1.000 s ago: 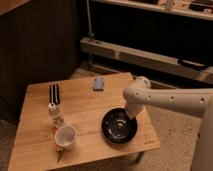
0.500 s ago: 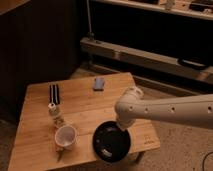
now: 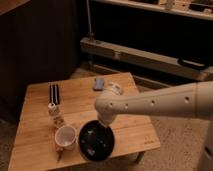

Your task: Drag the ceramic bowl in a circle

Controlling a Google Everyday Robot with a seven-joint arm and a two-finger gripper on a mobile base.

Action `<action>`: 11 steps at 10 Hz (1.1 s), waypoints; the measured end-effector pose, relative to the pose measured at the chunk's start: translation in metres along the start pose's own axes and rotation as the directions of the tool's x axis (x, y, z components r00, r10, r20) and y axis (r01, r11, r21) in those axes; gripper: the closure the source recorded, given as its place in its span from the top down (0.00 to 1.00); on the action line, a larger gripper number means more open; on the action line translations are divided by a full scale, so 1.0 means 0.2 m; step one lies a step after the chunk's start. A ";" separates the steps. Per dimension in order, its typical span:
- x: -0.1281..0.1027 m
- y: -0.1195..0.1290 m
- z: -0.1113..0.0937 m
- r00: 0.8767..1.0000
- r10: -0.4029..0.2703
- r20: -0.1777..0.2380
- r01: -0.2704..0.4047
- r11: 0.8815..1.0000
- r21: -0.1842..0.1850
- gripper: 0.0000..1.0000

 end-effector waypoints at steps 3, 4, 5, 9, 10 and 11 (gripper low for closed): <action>-0.21 -0.14 0.07 1.000 -0.009 0.017 0.009 1.000 -0.013 0.00; -0.25 -0.23 0.11 1.000 0.003 0.014 -0.002 1.000 -0.014 0.00; -0.30 -0.34 0.16 1.000 0.025 0.016 -0.025 0.999 -0.019 0.00; -0.38 -0.72 0.28 0.989 0.147 0.010 -0.147 0.989 -0.015 0.00; -0.36 -0.81 0.30 0.983 0.182 0.006 -0.182 0.983 -0.006 0.00; -0.32 -0.88 0.32 0.976 0.218 0.002 -0.218 0.976 -0.001 0.00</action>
